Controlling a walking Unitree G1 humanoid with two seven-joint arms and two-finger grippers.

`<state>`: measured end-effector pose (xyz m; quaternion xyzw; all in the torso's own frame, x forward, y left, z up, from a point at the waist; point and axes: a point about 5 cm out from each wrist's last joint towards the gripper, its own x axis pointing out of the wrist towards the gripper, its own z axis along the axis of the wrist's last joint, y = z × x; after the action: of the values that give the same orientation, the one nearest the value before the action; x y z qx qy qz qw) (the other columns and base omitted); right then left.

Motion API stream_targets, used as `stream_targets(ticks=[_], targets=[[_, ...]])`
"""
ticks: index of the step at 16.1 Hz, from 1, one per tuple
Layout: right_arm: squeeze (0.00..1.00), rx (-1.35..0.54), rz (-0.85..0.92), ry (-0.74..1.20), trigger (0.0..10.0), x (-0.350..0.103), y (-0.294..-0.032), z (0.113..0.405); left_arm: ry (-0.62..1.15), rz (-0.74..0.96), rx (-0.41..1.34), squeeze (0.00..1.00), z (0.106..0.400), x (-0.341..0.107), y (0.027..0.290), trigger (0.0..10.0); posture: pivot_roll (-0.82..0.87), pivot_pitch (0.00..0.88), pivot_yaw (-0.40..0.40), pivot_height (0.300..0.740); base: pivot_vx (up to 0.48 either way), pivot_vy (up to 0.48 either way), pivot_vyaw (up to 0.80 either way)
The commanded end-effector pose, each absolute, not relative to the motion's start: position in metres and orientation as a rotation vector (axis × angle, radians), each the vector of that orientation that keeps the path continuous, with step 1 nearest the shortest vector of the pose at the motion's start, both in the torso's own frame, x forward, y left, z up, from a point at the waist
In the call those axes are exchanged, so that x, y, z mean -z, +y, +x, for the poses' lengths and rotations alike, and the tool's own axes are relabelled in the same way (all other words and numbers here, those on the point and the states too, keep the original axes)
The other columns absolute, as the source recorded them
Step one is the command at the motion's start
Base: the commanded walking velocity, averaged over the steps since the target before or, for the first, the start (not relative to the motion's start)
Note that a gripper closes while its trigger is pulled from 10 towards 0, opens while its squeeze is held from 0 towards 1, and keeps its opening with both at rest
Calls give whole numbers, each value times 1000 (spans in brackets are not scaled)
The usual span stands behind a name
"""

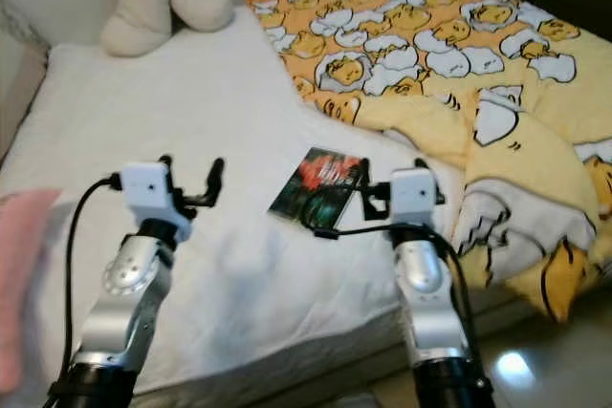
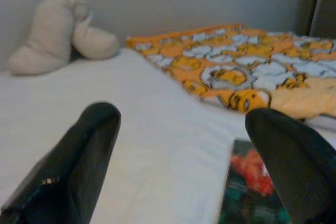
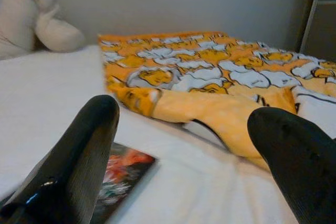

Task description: Clean up the room

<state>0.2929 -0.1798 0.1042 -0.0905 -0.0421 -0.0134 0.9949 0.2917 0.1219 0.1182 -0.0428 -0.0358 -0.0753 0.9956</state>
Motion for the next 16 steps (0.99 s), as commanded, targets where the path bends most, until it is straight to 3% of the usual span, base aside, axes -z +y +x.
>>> stream_targets(ticks=[1,5,8,10,12,16], targets=[[0,17,-169,-74,10000,-102,-176,295,-63,-63,131,0,291,-117,131,10000,-214,0,179,740,0,0,0],[0,26,-135,-73,10000,-104,-182,282,-38,-35,102,0,280,-113,147,10000,-213,0,177,740,0,0,0],[0,-107,-187,50,10000,-81,-183,229,132,43,116,0,215,-76,184,10000,-201,0,148,740,0,0,0],[0,-161,-262,42,10000,-85,-194,216,111,26,156,0,197,-75,178,10000,-194,0,124,740,0,0,0],[0,-139,-270,53,10000,-87,-200,218,96,6,151,0,198,-77,168,10000,-192,0,113,740,0,-180,0],[0,-113,-256,29,10000,-92,-195,230,65,1,158,0,210,-82,162,10000,-194,0,118,740,0,-463,712]])
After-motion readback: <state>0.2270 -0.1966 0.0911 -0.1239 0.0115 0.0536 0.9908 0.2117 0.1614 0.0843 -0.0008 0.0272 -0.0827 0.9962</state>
